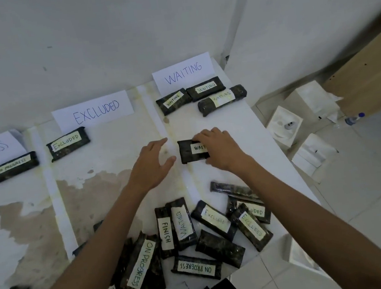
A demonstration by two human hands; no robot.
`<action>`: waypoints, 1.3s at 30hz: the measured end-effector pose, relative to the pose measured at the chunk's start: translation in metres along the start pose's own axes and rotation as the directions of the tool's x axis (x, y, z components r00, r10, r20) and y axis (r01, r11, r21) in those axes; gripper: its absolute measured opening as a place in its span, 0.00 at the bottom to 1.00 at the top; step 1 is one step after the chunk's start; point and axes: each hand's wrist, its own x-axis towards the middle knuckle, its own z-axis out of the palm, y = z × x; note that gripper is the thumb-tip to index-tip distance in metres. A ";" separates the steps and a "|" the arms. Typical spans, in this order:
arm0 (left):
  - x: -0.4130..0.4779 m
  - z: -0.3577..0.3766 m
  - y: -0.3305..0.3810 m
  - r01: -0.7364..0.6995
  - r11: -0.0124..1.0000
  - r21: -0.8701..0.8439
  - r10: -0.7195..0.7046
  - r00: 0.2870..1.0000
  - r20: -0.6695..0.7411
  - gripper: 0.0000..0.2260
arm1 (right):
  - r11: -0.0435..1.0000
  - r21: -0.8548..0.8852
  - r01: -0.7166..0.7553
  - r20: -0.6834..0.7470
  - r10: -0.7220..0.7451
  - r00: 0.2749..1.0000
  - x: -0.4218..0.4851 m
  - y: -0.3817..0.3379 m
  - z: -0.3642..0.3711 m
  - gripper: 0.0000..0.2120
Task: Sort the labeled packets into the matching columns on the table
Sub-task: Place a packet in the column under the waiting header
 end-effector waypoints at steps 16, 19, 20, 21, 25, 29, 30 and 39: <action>0.101 0.021 -0.038 -0.087 0.988 0.131 0.098 0.992 -0.079 0.33 | 0.982 -0.033 0.184 0.003 -0.184 0.983 0.136 0.025 0.007 0.27; 0.108 0.024 -0.043 -0.074 0.990 0.118 0.089 0.988 -0.126 0.32 | 0.981 -0.047 0.190 0.011 -0.190 0.982 0.149 0.030 0.003 0.29; 0.108 0.024 -0.043 -0.067 0.990 0.123 0.085 0.985 -0.149 0.32 | 0.981 -0.046 0.191 0.019 -0.190 0.982 0.151 0.031 0.002 0.29; 0.108 0.025 -0.043 -0.056 0.989 0.138 0.079 0.983 -0.168 0.31 | 0.980 -0.040 0.193 0.028 -0.192 0.981 0.153 0.032 0.001 0.29; 0.101 0.024 -0.044 -0.008 0.976 0.216 0.051 0.980 -0.194 0.29 | 0.977 -0.023 0.213 0.047 -0.211 0.976 0.154 0.033 0.002 0.28; 0.095 0.023 -0.047 0.025 0.963 0.268 0.024 0.984 -0.178 0.29 | 0.975 -0.013 0.220 0.046 -0.219 0.975 0.153 0.034 0.002 0.28; 0.094 0.022 -0.047 0.030 0.962 0.272 0.018 0.985 -0.172 0.29 | 0.975 -0.016 0.223 0.050 -0.222 0.974 0.153 0.034 0.002 0.29; 0.074 0.011 -0.040 0.044 0.966 0.253 -0.013 0.992 -0.122 0.28 | 0.978 -0.006 0.207 -0.006 -0.207 0.978 0.121 0.027 -0.003 0.28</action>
